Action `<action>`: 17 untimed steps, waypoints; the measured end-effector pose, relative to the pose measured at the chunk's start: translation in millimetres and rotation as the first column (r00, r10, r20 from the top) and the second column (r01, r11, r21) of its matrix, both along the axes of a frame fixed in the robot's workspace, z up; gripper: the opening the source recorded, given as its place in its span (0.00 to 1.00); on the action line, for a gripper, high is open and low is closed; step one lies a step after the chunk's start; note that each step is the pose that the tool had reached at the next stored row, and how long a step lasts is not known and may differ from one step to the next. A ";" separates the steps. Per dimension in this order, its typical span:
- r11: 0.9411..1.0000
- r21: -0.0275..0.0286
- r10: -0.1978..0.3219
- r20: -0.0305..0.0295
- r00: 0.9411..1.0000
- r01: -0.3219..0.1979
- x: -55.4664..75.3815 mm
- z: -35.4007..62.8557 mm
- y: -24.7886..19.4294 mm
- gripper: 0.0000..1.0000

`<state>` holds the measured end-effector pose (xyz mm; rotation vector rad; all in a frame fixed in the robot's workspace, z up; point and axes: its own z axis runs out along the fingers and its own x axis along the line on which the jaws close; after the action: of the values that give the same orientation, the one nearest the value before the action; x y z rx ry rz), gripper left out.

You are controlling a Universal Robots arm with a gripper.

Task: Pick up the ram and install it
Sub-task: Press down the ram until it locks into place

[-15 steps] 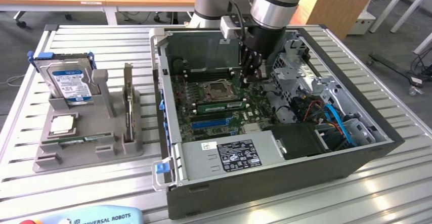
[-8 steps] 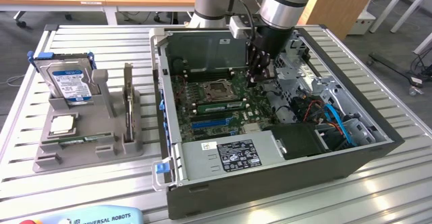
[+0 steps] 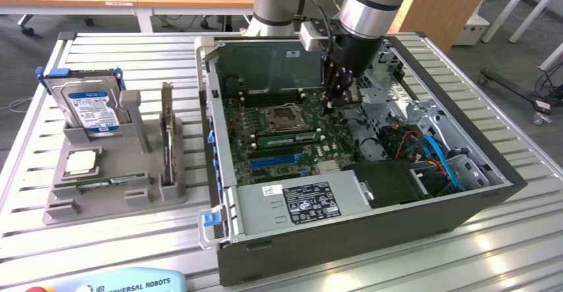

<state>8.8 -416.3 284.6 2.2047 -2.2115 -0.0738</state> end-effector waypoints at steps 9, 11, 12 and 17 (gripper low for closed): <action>1.000 0.000 0.000 0.000 1.000 0.000 0.0 -9.3 0.0 0.10; 1.000 0.000 0.000 0.000 1.000 0.000 0.0 -11.2 0.1 0.10; 1.000 0.000 0.000 0.000 1.000 0.000 0.0 -12.1 0.1 0.10; 1.000 0.000 0.000 0.000 1.000 0.000 0.0 -16.4 0.1 0.10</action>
<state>8.9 -416.2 268.2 2.2049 -2.2116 -0.0740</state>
